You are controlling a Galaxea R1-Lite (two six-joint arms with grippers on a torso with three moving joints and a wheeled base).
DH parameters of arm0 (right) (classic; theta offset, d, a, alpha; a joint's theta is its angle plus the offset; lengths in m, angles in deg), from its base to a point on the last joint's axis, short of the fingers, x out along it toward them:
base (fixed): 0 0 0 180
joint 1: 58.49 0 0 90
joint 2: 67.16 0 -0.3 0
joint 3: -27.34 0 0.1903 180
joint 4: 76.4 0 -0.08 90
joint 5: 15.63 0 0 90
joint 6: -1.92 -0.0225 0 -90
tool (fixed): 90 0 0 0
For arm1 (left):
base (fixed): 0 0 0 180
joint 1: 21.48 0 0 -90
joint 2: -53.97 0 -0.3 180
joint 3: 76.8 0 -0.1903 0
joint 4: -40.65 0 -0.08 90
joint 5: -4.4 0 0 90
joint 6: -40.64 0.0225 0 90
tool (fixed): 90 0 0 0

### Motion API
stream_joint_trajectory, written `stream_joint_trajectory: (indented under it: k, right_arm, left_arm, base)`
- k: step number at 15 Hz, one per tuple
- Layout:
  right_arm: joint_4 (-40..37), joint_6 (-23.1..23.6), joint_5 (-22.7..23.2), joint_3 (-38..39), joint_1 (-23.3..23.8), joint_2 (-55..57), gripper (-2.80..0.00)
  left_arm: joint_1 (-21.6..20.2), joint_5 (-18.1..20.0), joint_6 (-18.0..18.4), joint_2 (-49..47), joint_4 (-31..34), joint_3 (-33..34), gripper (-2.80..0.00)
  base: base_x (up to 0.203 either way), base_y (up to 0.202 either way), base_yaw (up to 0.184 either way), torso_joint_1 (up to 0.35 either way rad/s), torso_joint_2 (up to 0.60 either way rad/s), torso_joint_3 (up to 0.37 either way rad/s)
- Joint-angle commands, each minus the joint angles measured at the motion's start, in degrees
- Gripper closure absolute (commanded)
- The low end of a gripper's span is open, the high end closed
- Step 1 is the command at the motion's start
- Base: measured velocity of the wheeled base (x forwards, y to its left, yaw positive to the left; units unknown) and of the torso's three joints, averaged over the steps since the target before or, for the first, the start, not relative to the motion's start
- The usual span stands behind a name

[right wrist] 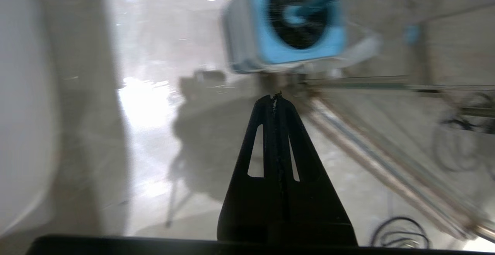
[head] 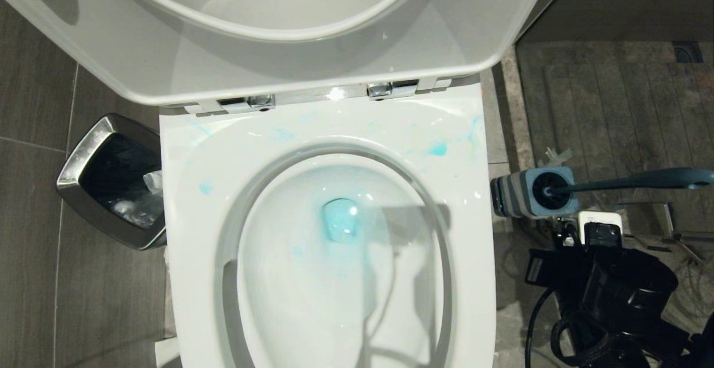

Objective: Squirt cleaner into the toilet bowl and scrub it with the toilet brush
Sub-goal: Scrub the toilet bowl

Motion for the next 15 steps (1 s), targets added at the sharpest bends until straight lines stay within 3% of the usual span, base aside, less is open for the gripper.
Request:
stream_joint_trajectory:
  k: [1,5,6,11,15]
  right_arm:
    - [0.48,0.12,2.07,0.24,6.31,0.11,0.00]
    - [0.48,1.12,13.60,0.10,15.70,-1.25,0.00]
    - [0.48,1.74,16.73,-0.04,17.29,-1.68,-2.80]
    - [0.48,7.83,31.83,0.60,22.41,-4.72,-2.80]
    - [0.48,10.88,33.77,0.79,23.28,-5.21,-2.80]
  left_arm:
    - [0.01,-0.04,0.01,-0.05,0.00,0.00,0.00]
    - [0.01,0.05,0.01,-0.05,0.00,0.00,0.00]
    - [0.01,-0.02,0.01,-0.05,0.00,0.00,0.00]
    - [0.01,-0.04,0.01,-0.05,0.00,0.03,0.00]
    - [0.01,0.04,0.01,-0.05,0.00,0.00,0.00]
  base:
    - [0.000,0.000,0.000,0.000,0.00,0.000]
    - [0.000,0.000,0.000,0.000,0.00,0.000]
    - [0.000,0.000,0.000,0.000,0.00,0.000]
    - [0.000,0.000,0.000,0.000,0.00,0.000]
    - [0.000,0.000,0.000,0.000,0.00,0.000]
